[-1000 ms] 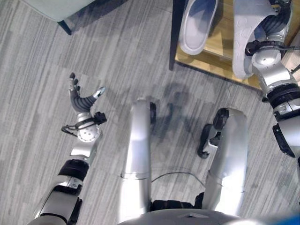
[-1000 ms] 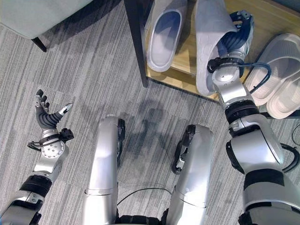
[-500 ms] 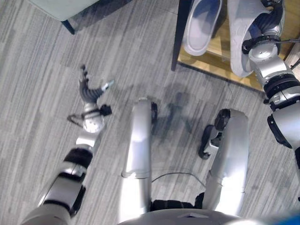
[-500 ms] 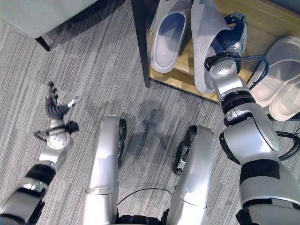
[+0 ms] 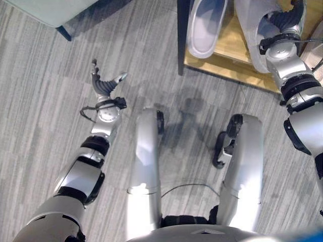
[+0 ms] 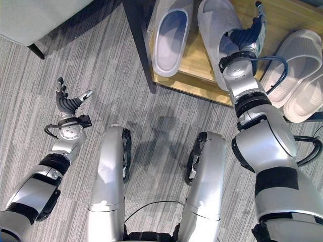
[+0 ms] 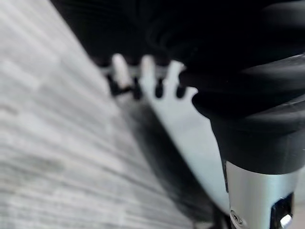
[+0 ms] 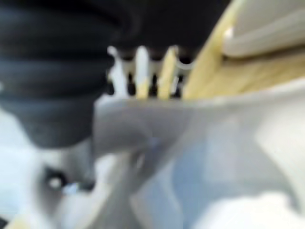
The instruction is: Arrange the slippers neatly on the shoe rack.
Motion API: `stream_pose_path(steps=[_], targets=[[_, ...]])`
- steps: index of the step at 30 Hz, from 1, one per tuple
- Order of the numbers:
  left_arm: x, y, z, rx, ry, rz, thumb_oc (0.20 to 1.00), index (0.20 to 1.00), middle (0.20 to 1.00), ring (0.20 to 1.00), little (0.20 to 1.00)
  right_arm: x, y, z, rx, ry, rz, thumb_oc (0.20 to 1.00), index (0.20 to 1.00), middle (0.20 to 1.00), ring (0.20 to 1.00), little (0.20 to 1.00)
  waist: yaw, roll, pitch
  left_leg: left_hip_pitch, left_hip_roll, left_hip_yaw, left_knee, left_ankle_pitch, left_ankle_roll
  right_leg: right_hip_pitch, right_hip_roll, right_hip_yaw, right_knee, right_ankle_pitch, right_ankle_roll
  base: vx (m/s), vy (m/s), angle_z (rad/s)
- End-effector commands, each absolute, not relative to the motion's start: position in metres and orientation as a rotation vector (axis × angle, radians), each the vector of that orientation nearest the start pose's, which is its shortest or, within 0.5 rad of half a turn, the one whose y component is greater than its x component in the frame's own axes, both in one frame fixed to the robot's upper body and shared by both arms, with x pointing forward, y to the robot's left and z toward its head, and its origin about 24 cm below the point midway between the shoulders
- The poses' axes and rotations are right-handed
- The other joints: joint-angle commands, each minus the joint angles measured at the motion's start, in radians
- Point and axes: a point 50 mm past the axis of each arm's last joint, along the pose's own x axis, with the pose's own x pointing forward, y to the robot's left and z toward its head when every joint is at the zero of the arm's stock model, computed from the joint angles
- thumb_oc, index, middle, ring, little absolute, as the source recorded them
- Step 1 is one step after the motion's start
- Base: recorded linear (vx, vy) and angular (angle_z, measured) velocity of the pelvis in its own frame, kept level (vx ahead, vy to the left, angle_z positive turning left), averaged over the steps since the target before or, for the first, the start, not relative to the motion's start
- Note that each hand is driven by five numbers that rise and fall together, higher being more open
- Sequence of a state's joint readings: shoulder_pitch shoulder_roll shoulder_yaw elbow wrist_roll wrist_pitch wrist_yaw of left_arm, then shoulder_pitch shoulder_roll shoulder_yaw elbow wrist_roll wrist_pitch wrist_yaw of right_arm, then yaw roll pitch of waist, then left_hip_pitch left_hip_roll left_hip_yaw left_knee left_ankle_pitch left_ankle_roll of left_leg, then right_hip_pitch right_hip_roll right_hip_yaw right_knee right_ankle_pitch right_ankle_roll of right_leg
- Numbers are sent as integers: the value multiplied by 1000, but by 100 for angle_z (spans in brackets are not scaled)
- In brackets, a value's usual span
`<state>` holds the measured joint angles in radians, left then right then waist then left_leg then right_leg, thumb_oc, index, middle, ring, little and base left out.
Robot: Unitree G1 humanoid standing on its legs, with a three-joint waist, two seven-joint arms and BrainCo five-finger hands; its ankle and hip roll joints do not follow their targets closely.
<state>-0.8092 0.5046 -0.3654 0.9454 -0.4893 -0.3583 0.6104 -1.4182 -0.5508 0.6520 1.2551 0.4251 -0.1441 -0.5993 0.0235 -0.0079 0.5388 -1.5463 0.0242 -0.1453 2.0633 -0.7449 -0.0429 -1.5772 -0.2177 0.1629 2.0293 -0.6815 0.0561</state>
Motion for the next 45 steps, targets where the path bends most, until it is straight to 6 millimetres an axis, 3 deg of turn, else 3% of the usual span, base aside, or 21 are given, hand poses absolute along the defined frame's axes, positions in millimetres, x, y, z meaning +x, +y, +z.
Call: stream_pose_path(steps=[1,10,20,21,22,23,24,26,27,28,29,32,35,45], targets=[[381,236,154,125,-315,547,1000,1000,1000,1000,1000,412,-210,324,-370,-495,-638,1000,1000,1000,1000,1000,40,-42,-19,-24,10,-26,4,30,8,7,-31,69,104,6,-64,0,0,0],[385,236,150,110,-270,543,1000,1000,1000,1000,1000,413,-202,319,-294,-507,-597,1000,1000,1000,1000,1000,31,-42,-19,-24,12,-19,5,34,7,7,-27,73,110,7,-62,-1,8,-1],[368,247,137,61,-286,557,1000,1000,1000,1000,1000,404,-202,307,-190,-597,-548,1000,1000,1000,1000,1000,25,-40,-19,-24,7,-18,-1,46,11,7,-23,70,103,10,-64,-4,3,0],[325,264,48,81,-9,603,1000,1000,1000,1000,1000,402,-215,300,-186,-582,-587,1000,1000,1000,1000,1000,38,-33,-19,-24,8,-13,-8,45,17,7,-23,67,100,12,-68,-43,12,-3],[303,256,9,91,125,566,1000,1000,1000,1000,1000,400,-207,297,-168,-607,-553,1000,1000,1000,1000,1000,37,-33,-19,-24,7,-11,-9,45,18,7,-21,66,101,14,-70,-43,-6,-14],[286,255,-12,112,189,561,1000,1000,1000,1000,1000,397,-206,299,-150,-632,-540,1000,1000,1000,1000,1000,38,-35,-19,-24,8,-13,-12,43,22,7,-19,62,98,16,-75,-37,-21,-21],[289,237,23,38,-54,437,1000,1000,1000,1000,1000,393,-216,299,-147,-644,-579,1000,1000,1000,1000,1000,44,-30,-19,-24,4,-12,-15,42,23,7,-16,61,98,18,-78,-24,-18,-21],[280,240,20,-23,-39,472,1000,1000,1000,1000,1000,389,-219,296,-172,-672,-584,1000,1000,1000,1000,1000,50,-30,-19,-24,0,-11,-17,45,22,7,-16,58,96,18,-77,-23,-21,0],[303,231,53,-21,-144,480,1000,1000,1000,1000,1000,383,-210,288,-165,-707,-545,1000,1000,1000,1000,1000,40,-34,-19,-24,-4,-16,-19,47,24,7,-18,51,89,15,-76,-30,-22,13],[305,227,60,-16,-177,459,1000,1000,1000,1000,1000,380,-216,278,-172,-688,-562,1000,1000,1000,1000,1000,33,-31,-19,-24,-6,-16,-21,48,27,7,-18,48,83,14,-76,-33,-12,12],[287,233,66,110,-249,418,1000,1000,1000,1000,1000,376,-237,260,-200,-641,-624,1000,1000,1000,1000,1000,39,-21,-19,-24,-10,-16,-25,49,30,7,-20,46,81,16,-77,-20,-5,7],[277,239,58,120,-225,436,1000,1000,1000,1000,1000,373,-242,263,-200,-662,-645,1000,1000,1000,1000,1000,45,-16,-19,-24,-13,-18,-24,51,29,7,-20,44,82,15,-76,-13,-20,6],[285,240,63,186,-234,455,1000,1000,1000,1000,1000,366,-228,254,-187,-695,-569,1000,1000,1000,1000,1000,40,-23,-19,-24,-17,-26,-29,63,27,7,-15,50,81,15,-76,-14,-26,0],[294,243,65,166,-229,493,1000,1000,1000,1000,1000,363,-210,234,-132,-670,-492,1000,1000,1000,1000,1000,28,-27,-19,-24,-21,-31,-35,75,23,7,-12,56,82,17,-76,0,0,0]])
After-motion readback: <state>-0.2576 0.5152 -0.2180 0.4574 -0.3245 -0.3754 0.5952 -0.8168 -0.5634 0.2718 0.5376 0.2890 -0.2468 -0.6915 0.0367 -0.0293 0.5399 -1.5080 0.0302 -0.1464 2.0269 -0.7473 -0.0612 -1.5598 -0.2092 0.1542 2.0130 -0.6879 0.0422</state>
